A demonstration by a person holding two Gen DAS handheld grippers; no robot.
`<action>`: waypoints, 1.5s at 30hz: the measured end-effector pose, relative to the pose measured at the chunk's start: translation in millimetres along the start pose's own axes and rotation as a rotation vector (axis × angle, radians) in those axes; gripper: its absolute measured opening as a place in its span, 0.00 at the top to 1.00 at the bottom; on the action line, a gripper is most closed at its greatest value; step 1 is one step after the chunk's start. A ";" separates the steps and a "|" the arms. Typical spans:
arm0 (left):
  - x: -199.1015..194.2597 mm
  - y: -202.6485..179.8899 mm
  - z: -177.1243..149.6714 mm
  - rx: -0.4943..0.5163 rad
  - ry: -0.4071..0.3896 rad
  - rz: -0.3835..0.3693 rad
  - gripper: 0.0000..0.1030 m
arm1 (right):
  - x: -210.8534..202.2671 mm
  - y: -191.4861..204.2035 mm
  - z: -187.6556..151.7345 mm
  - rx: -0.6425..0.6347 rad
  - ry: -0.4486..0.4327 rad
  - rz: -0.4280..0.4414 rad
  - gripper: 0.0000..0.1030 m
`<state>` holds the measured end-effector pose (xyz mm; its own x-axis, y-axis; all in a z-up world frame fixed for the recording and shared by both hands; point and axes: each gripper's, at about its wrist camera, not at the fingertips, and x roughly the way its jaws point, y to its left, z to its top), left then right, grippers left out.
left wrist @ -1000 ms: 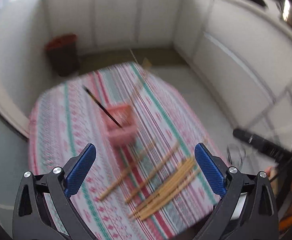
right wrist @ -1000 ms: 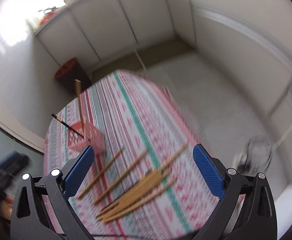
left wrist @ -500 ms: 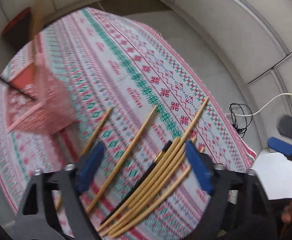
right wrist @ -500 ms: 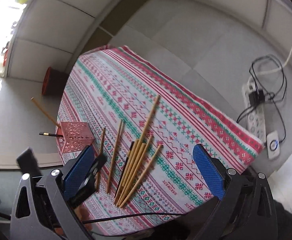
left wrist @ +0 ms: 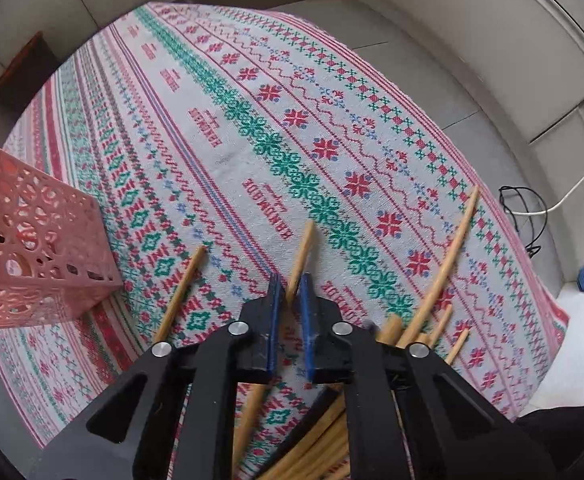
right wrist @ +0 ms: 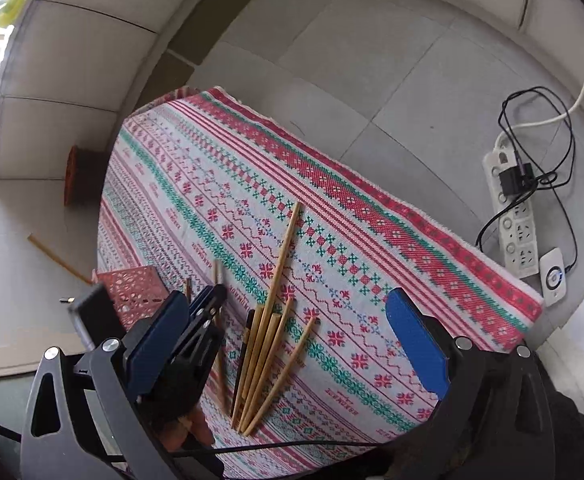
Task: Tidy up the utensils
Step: 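Grasp a bamboo chopstick from the pile with the left tool, then carry the chopstick to the basket with the left tool while the right tool grasps another chopstick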
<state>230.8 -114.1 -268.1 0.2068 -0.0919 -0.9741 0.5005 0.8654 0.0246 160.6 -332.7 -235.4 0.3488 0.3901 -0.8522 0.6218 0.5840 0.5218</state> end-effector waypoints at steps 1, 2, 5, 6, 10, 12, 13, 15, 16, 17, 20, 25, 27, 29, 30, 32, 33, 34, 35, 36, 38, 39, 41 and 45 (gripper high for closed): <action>-2.0 0.8 -2.7 0.008 -0.009 0.015 0.93 | 2.9 1.8 1.3 0.001 -0.004 -0.008 0.07; -5.3 2.1 -5.3 0.011 -0.017 0.028 0.94 | 5.9 4.8 2.8 -0.005 -0.012 -0.018 0.07; -26.9 7.3 -15.3 0.016 -0.057 0.030 0.95 | 11.4 11.7 4.8 -0.011 -0.036 -0.042 0.07; -40.6 9.0 -18.7 0.018 -0.082 0.028 0.95 | 14.1 14.5 5.4 -0.015 -0.036 -0.049 0.07; -90.9 10.4 -33.4 0.032 -0.178 0.026 0.95 | 24.7 22.8 10.1 -0.035 -0.059 -0.107 0.07; -116.2 12.3 -42.8 0.036 -0.225 0.026 0.95 | 31.7 27.2 12.9 -0.041 -0.072 -0.139 0.09; -131.9 12.6 -48.1 0.037 -0.255 0.028 0.95 | 35.6 28.5 14.0 -0.040 -0.074 -0.151 0.10; -153.9 11.9 -57.4 0.033 -0.301 0.025 0.95 | 47.4 33.6 15.5 -0.047 -0.064 -0.185 0.15; -167.0 14.1 -63.2 0.023 -0.326 0.020 0.95 | 55.5 37.1 15.6 -0.054 -0.053 -0.207 0.21; -179.7 17.4 -69.0 0.008 -0.352 0.013 0.95 | 60.8 38.9 15.4 -0.058 -0.047 -0.221 0.26; -205.4 27.5 -81.6 -0.029 -0.414 0.008 0.95 | 78.6 44.4 12.6 -0.070 -0.044 -0.272 0.28; -237.9 48.0 -92.9 -0.064 -0.491 0.041 0.95 | 85.4 61.8 4.5 -0.143 -0.139 -0.393 0.47; -247.5 51.1 -100.7 -0.080 -0.517 0.045 0.95 | 85.7 65.3 2.8 -0.166 -0.181 -0.429 0.61; -259.2 55.9 -104.4 -0.099 -0.552 0.046 0.95 | 85.3 66.1 3.9 -0.183 -0.201 -0.421 0.90; -261.0 57.2 -105.6 -0.105 -0.563 0.045 0.95 | 84.3 64.3 5.3 -0.165 -0.197 -0.393 0.90; -269.3 61.1 -108.5 -0.126 -0.587 0.036 0.95 | 81.0 60.1 7.2 -0.139 -0.168 -0.319 0.91; -267.4 64.8 -109.0 -0.132 -0.591 0.030 0.95 | 79.3 61.0 8.1 -0.137 -0.159 -0.299 0.92; -269.5 67.5 -109.9 -0.145 -0.599 0.030 0.95 | 73.0 63.0 6.4 -0.144 -0.162 -0.274 0.92; -271.3 69.5 -111.3 -0.154 -0.604 0.030 0.95 | 66.5 65.6 4.1 -0.155 -0.170 -0.256 0.92; -273.3 71.5 -112.7 -0.159 -0.609 0.028 0.95 | 54.5 71.8 -0.8 -0.177 -0.187 -0.226 0.92; -279.4 73.8 -115.6 -0.172 -0.628 0.029 0.95 | 32.9 83.5 -11.1 -0.227 -0.213 -0.177 0.92; -282.6 75.5 -117.4 -0.176 -0.635 0.028 0.95 | 19.2 90.9 -17.8 -0.262 -0.235 -0.155 0.93; -291.1 79.4 -120.6 -0.190 -0.654 0.023 0.95 | -5.8 107.1 -32.8 -0.332 -0.279 -0.112 0.93; -304.4 88.6 -121.2 -0.236 -0.688 0.014 0.95 | -55.5 127.7 -58.4 -0.462 -0.343 -0.010 0.95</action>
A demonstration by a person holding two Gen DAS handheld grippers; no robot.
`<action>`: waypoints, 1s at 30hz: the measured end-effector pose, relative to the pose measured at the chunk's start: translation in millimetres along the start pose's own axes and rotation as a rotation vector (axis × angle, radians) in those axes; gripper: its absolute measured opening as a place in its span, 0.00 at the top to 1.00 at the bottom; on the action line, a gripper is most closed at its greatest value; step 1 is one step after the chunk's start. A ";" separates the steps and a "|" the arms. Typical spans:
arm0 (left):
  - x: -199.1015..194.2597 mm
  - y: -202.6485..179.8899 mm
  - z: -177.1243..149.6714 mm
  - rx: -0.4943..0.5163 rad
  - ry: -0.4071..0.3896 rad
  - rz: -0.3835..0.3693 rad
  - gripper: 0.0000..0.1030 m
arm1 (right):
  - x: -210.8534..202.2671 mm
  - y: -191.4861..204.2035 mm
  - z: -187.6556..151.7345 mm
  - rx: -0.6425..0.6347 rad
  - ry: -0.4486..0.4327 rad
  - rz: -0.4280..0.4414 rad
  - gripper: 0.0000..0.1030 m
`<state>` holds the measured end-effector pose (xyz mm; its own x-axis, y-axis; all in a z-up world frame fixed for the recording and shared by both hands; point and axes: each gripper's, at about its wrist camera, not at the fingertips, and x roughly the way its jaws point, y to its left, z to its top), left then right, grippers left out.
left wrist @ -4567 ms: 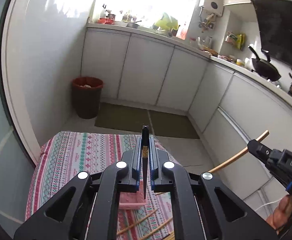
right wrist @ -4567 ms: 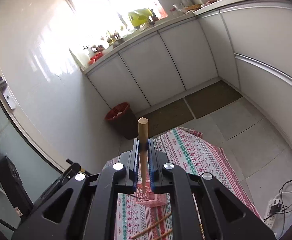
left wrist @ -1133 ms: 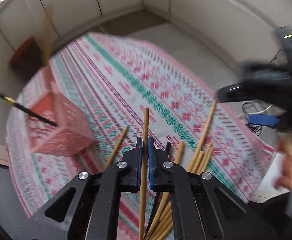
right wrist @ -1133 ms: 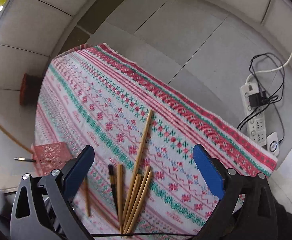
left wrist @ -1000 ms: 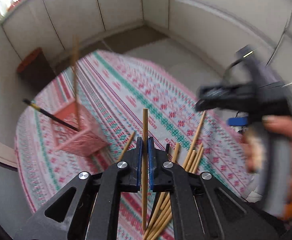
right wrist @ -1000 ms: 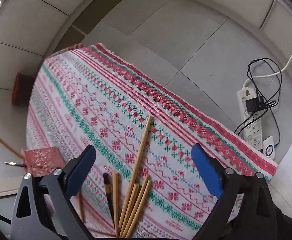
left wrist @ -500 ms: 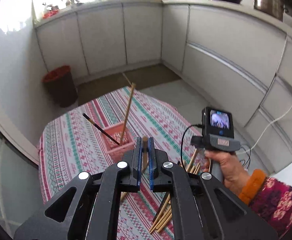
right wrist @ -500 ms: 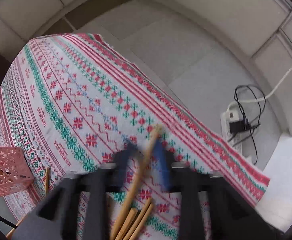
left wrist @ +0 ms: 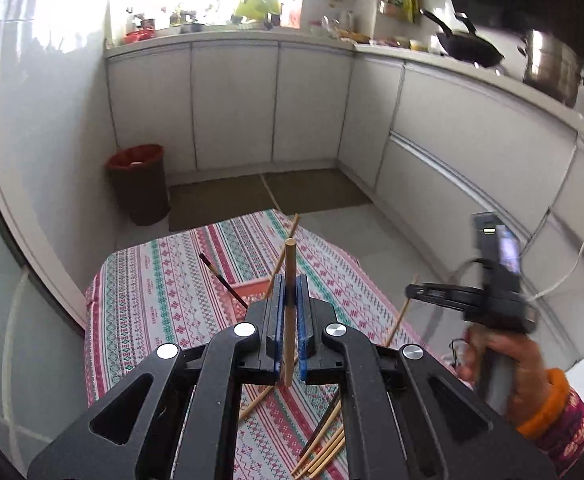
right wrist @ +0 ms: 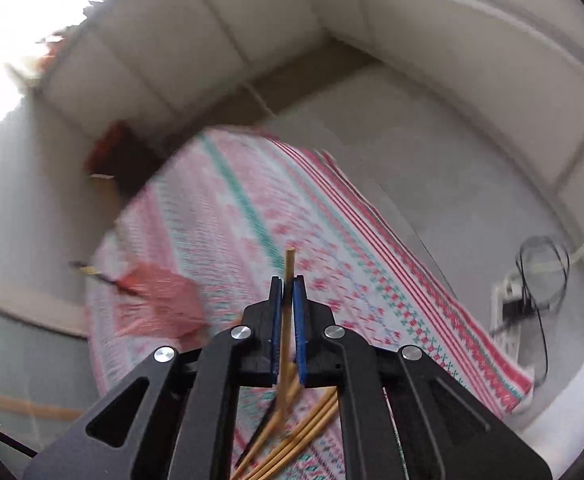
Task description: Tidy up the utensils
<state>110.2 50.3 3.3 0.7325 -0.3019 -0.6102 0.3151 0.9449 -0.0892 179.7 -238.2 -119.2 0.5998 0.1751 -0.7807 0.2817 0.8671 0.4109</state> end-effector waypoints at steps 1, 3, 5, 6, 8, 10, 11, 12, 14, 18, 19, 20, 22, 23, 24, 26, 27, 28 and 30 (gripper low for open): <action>-1.2 1.5 2.2 -0.009 -0.006 -0.003 0.95 | -16.0 7.3 1.6 -0.030 -0.025 0.022 0.95; -3.9 3.0 7.8 -0.029 -0.024 -0.006 0.95 | -41.5 20.2 3.5 -0.068 -0.076 0.048 0.95; -4.0 5.5 14.7 -0.053 -0.045 -0.010 0.95 | -64.8 33.6 8.2 -0.098 -0.131 0.074 0.95; -3.3 6.8 19.2 -0.071 -0.060 -0.009 0.95 | -72.9 35.7 10.8 -0.107 -0.149 0.082 0.95; -1.5 10.2 26.1 -0.101 -0.087 -0.007 0.95 | -90.4 46.8 18.3 -0.126 -0.189 0.120 0.95; -0.1 13.0 32.1 -0.130 -0.118 0.008 0.95 | -104.4 56.2 26.6 -0.130 -0.228 0.160 0.95; -0.3 14.2 34.2 -0.141 -0.131 0.015 0.95 | -112.4 59.7 31.3 -0.123 -0.253 0.185 0.95; 0.4 16.5 36.9 -0.156 -0.145 0.023 0.95 | -118.9 62.2 35.2 -0.115 -0.274 0.212 0.95; 4.2 21.8 42.1 -0.189 -0.172 0.049 0.95 | -125.4 65.2 40.9 -0.104 -0.291 0.262 0.95; 17.2 31.0 47.8 -0.233 -0.193 0.101 0.95 | -123.2 68.7 48.3 -0.084 -0.300 0.329 0.95; 20.3 33.1 48.1 -0.237 -0.191 0.111 0.95 | -119.1 70.2 49.7 -0.085 -0.293 0.333 0.95; 24.8 35.6 48.1 -0.243 -0.190 0.122 0.95 | -115.2 71.9 50.1 -0.088 -0.284 0.334 0.95; 36.6 40.2 45.9 -0.248 -0.186 0.148 0.95 | -102.5 77.6 50.6 -0.091 -0.255 0.348 0.95; 45.0 43.1 44.3 -0.255 -0.179 0.153 0.95 | -95.5 77.8 50.5 -0.091 -0.247 0.351 0.95; 51.7 46.0 40.8 -0.262 -0.175 0.150 0.95 | -91.1 80.2 49.8 -0.094 -0.244 0.350 0.95; 65.1 49.3 36.6 -0.262 -0.147 0.146 0.94 | -82.3 84.6 50.2 -0.103 -0.236 0.346 0.95; 71.9 49.3 34.9 -0.251 -0.121 0.146 0.94 | -79.0 87.2 49.6 -0.109 -0.229 0.344 0.95; 77.5 49.0 32.3 -0.242 -0.094 0.152 0.94 | -76.1 89.5 48.2 -0.118 -0.224 0.342 0.95; 75.3 50.7 28.6 -0.248 -0.094 0.158 0.77 | -71.6 93.7 46.1 -0.132 -0.225 0.331 0.95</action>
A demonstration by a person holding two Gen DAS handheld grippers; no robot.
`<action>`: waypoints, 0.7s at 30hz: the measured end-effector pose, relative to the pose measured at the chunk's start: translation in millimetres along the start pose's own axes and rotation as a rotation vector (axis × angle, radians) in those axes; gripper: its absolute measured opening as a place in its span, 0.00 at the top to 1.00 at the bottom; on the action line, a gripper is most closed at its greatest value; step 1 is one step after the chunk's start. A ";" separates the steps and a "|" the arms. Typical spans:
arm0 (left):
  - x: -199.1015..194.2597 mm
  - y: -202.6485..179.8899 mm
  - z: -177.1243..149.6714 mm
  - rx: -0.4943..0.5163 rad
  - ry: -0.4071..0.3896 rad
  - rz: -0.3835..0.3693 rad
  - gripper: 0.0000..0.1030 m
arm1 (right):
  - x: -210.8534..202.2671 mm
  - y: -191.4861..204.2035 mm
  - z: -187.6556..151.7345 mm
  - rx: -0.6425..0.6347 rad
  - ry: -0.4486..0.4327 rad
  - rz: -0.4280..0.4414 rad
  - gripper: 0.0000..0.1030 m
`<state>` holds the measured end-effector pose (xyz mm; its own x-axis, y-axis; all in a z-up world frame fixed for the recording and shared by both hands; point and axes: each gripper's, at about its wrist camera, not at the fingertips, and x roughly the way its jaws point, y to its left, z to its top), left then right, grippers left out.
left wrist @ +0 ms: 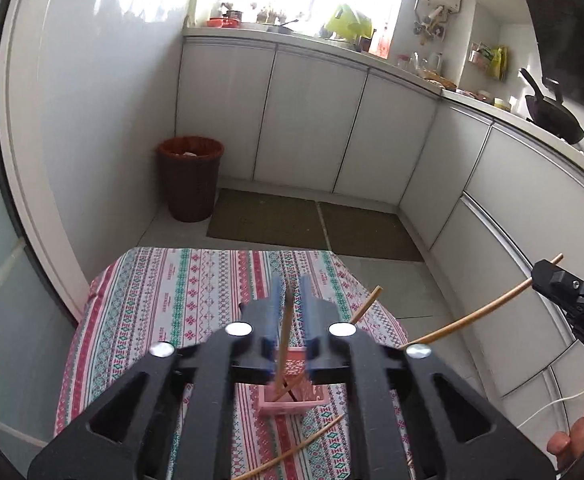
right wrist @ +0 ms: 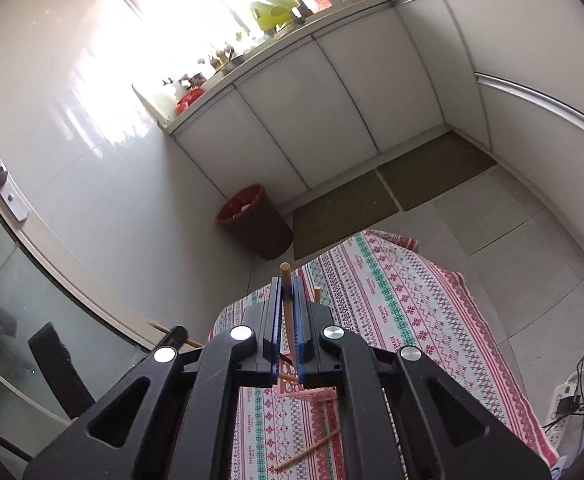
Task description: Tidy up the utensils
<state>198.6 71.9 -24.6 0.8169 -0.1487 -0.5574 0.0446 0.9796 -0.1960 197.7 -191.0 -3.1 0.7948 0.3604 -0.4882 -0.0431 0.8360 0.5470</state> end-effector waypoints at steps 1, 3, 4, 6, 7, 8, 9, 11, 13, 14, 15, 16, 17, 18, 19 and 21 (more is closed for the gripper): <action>-5.3 1.5 0.2 -0.004 -0.013 0.004 0.73 | 2.5 2.0 -0.5 -0.007 -0.002 -0.006 0.95; -17.5 5.2 3.4 -0.014 -0.045 0.010 0.65 | 3.7 4.6 -4.1 -0.018 -0.004 -0.012 0.95; -21.6 6.5 5.1 -0.019 -0.053 0.009 0.63 | 6.5 7.0 -5.3 -0.027 -0.003 -0.019 0.95; -30.7 10.5 8.5 -0.029 -0.064 0.011 0.58 | 12.8 11.1 -5.4 -0.037 0.001 -0.029 0.95; -31.9 12.3 9.3 -0.033 -0.064 0.014 0.57 | 17.4 12.5 -6.8 -0.042 0.007 -0.035 0.95; -33.8 14.1 10.4 -0.037 -0.064 0.017 0.56 | 21.7 14.0 -8.6 -0.044 0.013 -0.040 0.95; -34.9 16.4 11.0 -0.041 -0.063 0.020 0.56 | 24.3 14.0 -9.9 -0.044 0.018 -0.043 0.95; -35.9 18.3 10.6 -0.036 -0.058 0.027 0.56 | 33.0 15.9 -12.6 -0.046 0.031 -0.047 0.95; -34.4 18.7 9.4 -0.027 -0.049 0.036 0.56 | 42.6 18.4 -16.6 -0.051 0.042 -0.054 0.95; -33.9 18.8 8.3 -0.024 -0.044 0.039 0.56 | 48.4 20.1 -17.4 -0.051 0.046 -0.051 0.95; -33.1 19.2 6.8 -0.019 -0.036 0.043 0.56 | 53.3 21.6 -18.7 -0.052 0.049 -0.045 0.95; -32.5 19.9 5.7 -0.016 -0.032 0.047 0.56 | 58.0 23.3 -20.2 -0.055 0.048 -0.043 0.94; -32.0 21.0 4.6 -0.014 -0.027 0.051 0.56 | 60.4 24.0 -21.5 -0.058 0.045 -0.042 0.91; -31.2 22.0 4.3 -0.014 -0.024 0.053 0.56 | 62.5 25.1 -22.7 -0.064 0.044 -0.044 0.86; -31.6 23.0 3.7 -0.012 -0.020 0.057 0.56 | 64.4 26.5 -23.7 -0.070 0.046 -0.046 0.80; -33.3 24.6 3.0 -0.009 -0.021 0.061 0.55 | 63.0 28.1 -25.2 -0.067 0.040 -0.041 0.51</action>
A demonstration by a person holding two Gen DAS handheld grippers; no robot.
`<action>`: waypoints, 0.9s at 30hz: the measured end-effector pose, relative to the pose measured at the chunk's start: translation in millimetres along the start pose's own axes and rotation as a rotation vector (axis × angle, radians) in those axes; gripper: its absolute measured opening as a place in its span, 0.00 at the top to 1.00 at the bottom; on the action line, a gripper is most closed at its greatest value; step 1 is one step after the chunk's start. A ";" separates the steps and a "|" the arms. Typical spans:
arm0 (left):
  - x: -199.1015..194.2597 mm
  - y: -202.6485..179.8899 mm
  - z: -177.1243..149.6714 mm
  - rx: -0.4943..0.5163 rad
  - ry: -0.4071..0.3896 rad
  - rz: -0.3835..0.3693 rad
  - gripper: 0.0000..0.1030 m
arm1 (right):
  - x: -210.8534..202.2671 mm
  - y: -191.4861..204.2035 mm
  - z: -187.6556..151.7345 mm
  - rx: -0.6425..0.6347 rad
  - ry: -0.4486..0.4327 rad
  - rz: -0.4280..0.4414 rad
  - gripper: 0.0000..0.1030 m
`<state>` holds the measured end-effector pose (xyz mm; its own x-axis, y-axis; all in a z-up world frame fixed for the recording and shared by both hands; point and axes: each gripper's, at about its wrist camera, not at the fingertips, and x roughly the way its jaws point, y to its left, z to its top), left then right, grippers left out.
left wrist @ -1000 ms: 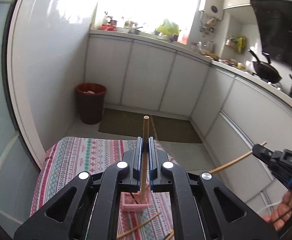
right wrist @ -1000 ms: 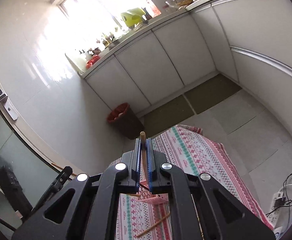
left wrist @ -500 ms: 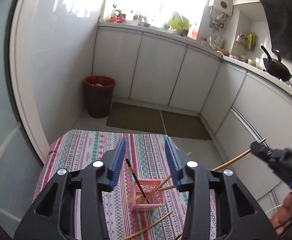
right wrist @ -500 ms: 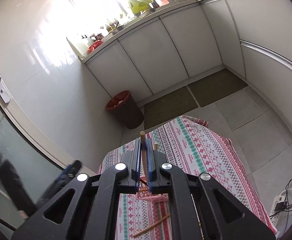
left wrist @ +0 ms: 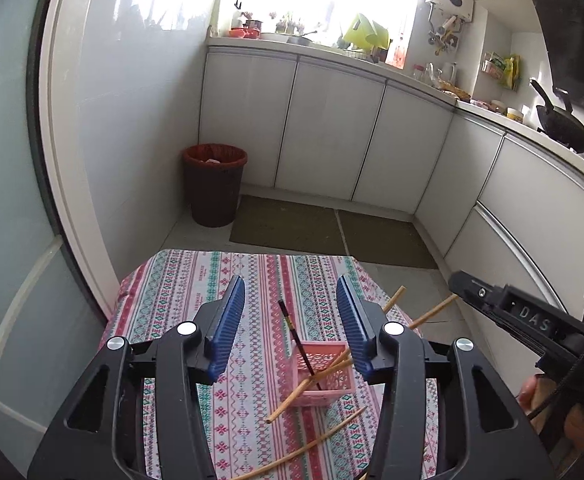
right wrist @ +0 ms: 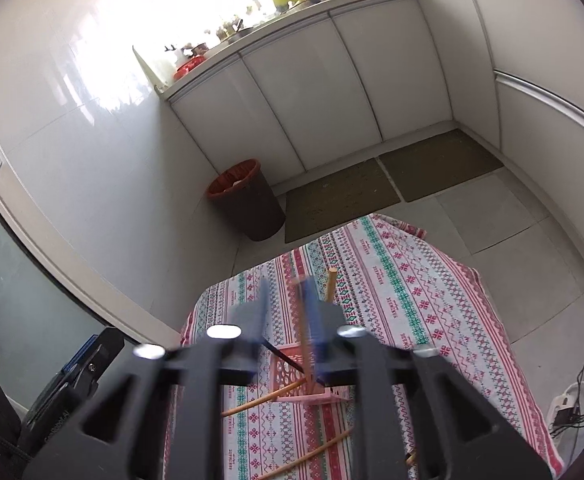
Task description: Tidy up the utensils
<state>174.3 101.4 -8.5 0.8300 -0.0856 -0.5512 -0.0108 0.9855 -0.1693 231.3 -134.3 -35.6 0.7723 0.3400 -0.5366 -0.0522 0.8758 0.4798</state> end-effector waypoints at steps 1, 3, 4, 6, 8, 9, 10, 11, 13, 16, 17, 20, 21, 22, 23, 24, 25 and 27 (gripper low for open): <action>-1.0 0.5 0.1 -0.001 0.000 0.001 0.54 | -3.4 0.1 -0.1 0.003 -0.012 -0.003 0.48; -3.4 0.8 0.5 -0.005 -0.001 -0.002 0.51 | -11.2 0.9 -0.5 -0.016 -0.027 -0.011 0.45; -4.4 0.0 0.2 -0.003 -0.001 -0.005 0.50 | -14.8 1.6 -0.7 -0.030 -0.033 -0.021 0.43; -7.3 -5.7 -0.7 0.016 -0.004 -0.010 0.47 | -23.1 0.2 -2.2 -0.047 -0.050 -0.035 0.30; -10.3 -9.8 -2.6 0.030 -0.011 -0.008 0.44 | -30.5 -2.0 -3.5 -0.055 -0.063 -0.042 0.25; -12.0 -11.5 -3.8 0.035 -0.015 -0.008 0.43 | -32.0 -3.4 -4.0 -0.058 -0.062 -0.045 0.24; -13.5 -12.5 -4.6 0.038 -0.016 -0.008 0.43 | -33.1 -6.8 -4.4 -0.055 -0.056 -0.045 0.24; -14.4 -12.8 -4.8 0.039 -0.016 -0.008 0.43 | -33.7 -10.0 -4.2 -0.043 -0.050 -0.043 0.24; -18.3 -13.0 -6.1 0.042 -0.016 -0.008 0.42 | -36.6 -18.2 -2.4 -0.015 -0.033 -0.033 0.24; -24.6 -9.8 -6.6 0.040 -0.025 -0.001 0.40 | -42.4 -28.1 0.2 0.017 -0.019 -0.030 0.23; -25.3 -8.0 -6.4 0.040 -0.023 0.001 0.38 | -42.3 -34.9 0.3 0.037 0.000 -0.035 0.22; -26.7 -4.1 -6.9 0.037 -0.019 0.005 0.37 | -24.5 -69.6 -4.8 0.113 0.129 -0.040 0.22; -26.4 -3.8 -6.5 0.037 -0.018 0.006 0.36 | -16.8 -85.5 -8.6 0.171 0.169 -0.035 0.22; -25.4 -2.9 -6.5 0.036 -0.014 0.008 0.35 | -8.7 -101.2 -13.7 0.242 0.212 -0.023 0.22; -24.0 -2.2 -6.7 0.031 -0.008 0.008 0.35 | 5.5 -128.9 -24.7 0.384 0.288 0.021 0.22; -24.0 -2.4 -7.9 0.029 -0.005 0.006 0.35 | 21.7 -159.3 -42.3 0.563 0.372 0.080 0.22; -21.5 -3.0 -8.3 0.026 0.005 -0.001 0.35 | 37.6 -186.8 -63.3 0.728 0.452 0.131 0.22; -19.9 -4.3 -10.2 0.027 0.013 -0.008 0.34 | 59.1 -226.3 -95.2 0.940 0.533 0.161 0.22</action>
<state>152.1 97.4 -5.1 0.8224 -0.0952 -0.5609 0.0109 0.9883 -0.1518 228.4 -279.8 -242.0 0.4149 0.7303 -0.5426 0.5509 0.2730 0.7886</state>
